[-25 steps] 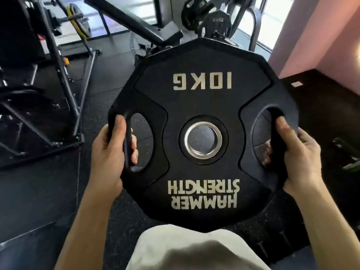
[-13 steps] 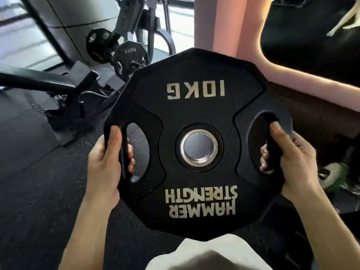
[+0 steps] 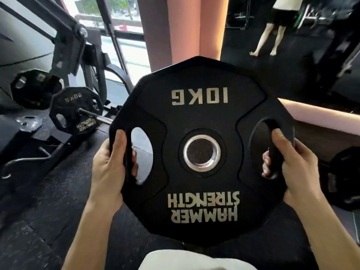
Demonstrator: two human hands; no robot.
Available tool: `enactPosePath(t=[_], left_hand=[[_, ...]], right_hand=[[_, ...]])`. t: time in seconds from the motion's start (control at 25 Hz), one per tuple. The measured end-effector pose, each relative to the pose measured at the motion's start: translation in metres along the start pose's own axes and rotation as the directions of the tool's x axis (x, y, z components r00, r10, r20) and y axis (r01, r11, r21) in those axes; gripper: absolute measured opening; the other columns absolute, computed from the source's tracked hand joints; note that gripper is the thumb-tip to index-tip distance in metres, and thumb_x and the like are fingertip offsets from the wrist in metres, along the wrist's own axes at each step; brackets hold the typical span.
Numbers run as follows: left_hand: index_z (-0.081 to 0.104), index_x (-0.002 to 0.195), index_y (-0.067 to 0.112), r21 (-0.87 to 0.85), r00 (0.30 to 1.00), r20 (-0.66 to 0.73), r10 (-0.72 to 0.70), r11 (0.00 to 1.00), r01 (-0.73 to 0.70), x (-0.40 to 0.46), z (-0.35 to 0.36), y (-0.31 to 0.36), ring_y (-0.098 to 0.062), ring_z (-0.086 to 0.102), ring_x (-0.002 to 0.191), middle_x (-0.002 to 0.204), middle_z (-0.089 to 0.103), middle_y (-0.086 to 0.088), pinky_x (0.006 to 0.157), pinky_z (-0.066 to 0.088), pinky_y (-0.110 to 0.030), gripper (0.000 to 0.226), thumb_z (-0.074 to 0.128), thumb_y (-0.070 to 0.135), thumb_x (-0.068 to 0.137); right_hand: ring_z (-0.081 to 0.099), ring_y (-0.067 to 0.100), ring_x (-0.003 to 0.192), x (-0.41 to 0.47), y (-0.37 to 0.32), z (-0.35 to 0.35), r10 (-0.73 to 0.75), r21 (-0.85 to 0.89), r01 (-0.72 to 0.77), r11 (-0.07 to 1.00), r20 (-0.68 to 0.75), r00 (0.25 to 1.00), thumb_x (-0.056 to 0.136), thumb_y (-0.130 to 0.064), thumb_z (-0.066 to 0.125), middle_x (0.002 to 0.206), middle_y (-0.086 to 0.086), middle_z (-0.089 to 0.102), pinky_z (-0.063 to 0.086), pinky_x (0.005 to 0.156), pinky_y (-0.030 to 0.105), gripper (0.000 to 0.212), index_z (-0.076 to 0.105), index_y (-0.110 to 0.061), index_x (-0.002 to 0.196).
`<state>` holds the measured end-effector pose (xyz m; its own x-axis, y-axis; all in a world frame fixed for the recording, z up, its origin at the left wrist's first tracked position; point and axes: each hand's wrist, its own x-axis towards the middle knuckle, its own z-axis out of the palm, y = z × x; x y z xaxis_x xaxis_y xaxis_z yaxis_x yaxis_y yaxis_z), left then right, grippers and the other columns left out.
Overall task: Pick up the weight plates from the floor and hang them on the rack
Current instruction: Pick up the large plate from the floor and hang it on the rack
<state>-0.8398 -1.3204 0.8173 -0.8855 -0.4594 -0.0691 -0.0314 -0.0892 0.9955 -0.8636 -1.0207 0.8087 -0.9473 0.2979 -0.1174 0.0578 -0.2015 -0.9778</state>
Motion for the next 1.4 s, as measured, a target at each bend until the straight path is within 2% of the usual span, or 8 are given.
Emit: enactPosePath(t=[0.2,0.36,0.48,0.8,0.96,1.16,1.32,1.4], left_hand=[[0.052,0.077,0.018,0.000,0.988,0.156,0.012,1.000,-0.012,0.167,0.064,0.015,-0.016,0.045,0.045,0.062,0.054,0.000,0.043,0.037,-0.025,0.042,0.057,0.059,0.085],[0.055,0.086,0.013,0.001,0.955,0.297,0.000,1.000,0.000,0.283,0.132,0.030,-0.016,0.044,0.045,0.063,0.053,-0.001,0.042,0.036,-0.022,0.049,0.058,0.062,0.081],[0.055,0.077,0.017,0.000,0.940,0.342,0.002,1.000,-0.002,0.350,0.186,0.030,-0.015,0.044,0.044,0.060,0.054,0.000,0.042,0.035,-0.022,0.045,0.059,0.062,0.078],[0.060,0.080,0.021,-0.043,0.892,0.451,0.003,0.999,0.018,0.502,0.380,0.012,-0.013,0.049,0.048,0.065,0.056,-0.001,0.043,0.043,-0.018,0.041,0.063,0.061,0.073],[0.061,0.078,0.020,-0.020,0.844,0.536,0.027,1.000,-0.020,0.556,0.481,0.013,-0.012,0.049,0.044,0.059,0.057,0.002,0.044,0.042,-0.016,0.042,0.062,0.061,0.074],[0.059,0.081,0.019,-0.011,0.686,0.727,0.022,1.000,-0.020,0.589,0.597,0.017,-0.018,0.045,0.044,0.060,0.056,-0.001,0.043,0.041,-0.020,0.038,0.056,0.056,0.084],[0.058,0.072,0.022,0.017,0.457,0.889,0.023,0.996,-0.084,0.605,0.696,0.014,-0.023,0.042,0.047,0.058,0.053,-0.006,0.049,0.036,-0.027,0.042,0.050,0.060,0.089],[0.059,0.071,0.024,0.008,0.332,0.943,0.017,0.997,-0.075,0.609,0.744,0.011,-0.023,0.043,0.046,0.058,0.052,-0.007,0.048,0.036,-0.028,0.043,0.053,0.063,0.085]], right_hand=[[0.046,0.024,0.046,0.122,-0.003,0.061,-0.024,0.009,0.025,1.000,-0.162,0.987,0.082,-0.048,0.071,0.058,0.010,0.054,0.041,0.049,0.031,0.037,0.055,-0.019,0.066],[0.046,0.025,0.047,0.211,-0.017,0.089,-0.045,0.031,0.056,0.998,-0.291,0.956,0.079,-0.052,0.073,0.059,0.011,0.054,0.041,0.051,0.033,0.039,0.055,-0.019,0.067],[0.046,0.024,0.045,0.274,-0.022,0.098,-0.051,0.038,0.070,0.997,-0.365,0.930,0.077,-0.052,0.074,0.058,0.009,0.055,0.041,0.051,0.032,0.037,0.058,-0.020,0.070],[0.049,0.023,0.050,0.475,-0.035,0.076,-0.089,0.044,0.126,0.991,-0.487,0.869,0.082,-0.046,0.070,0.061,0.009,0.054,0.043,0.049,0.031,0.033,0.059,-0.020,0.066],[0.048,0.025,0.052,0.547,-0.052,0.051,-0.129,0.016,0.170,0.985,-0.582,0.803,0.085,-0.045,0.069,0.061,0.010,0.053,0.042,0.050,0.033,0.036,0.057,-0.015,0.068],[0.047,0.023,0.051,0.588,-0.073,0.018,-0.152,-0.008,0.218,0.976,-0.738,0.657,0.083,-0.046,0.070,0.060,0.009,0.052,0.041,0.047,0.031,0.037,0.053,-0.019,0.065],[0.052,0.019,0.054,0.608,-0.083,0.000,-0.149,-0.021,0.268,0.963,-0.872,0.467,0.073,-0.054,0.073,0.066,0.006,0.055,0.044,0.049,0.028,0.036,0.063,-0.019,0.075],[0.053,0.017,0.049,0.616,-0.089,-0.002,-0.125,-0.020,0.281,0.959,-0.924,0.362,0.068,-0.054,0.073,0.062,0.004,0.057,0.046,0.046,0.026,0.032,0.066,-0.023,0.072]])
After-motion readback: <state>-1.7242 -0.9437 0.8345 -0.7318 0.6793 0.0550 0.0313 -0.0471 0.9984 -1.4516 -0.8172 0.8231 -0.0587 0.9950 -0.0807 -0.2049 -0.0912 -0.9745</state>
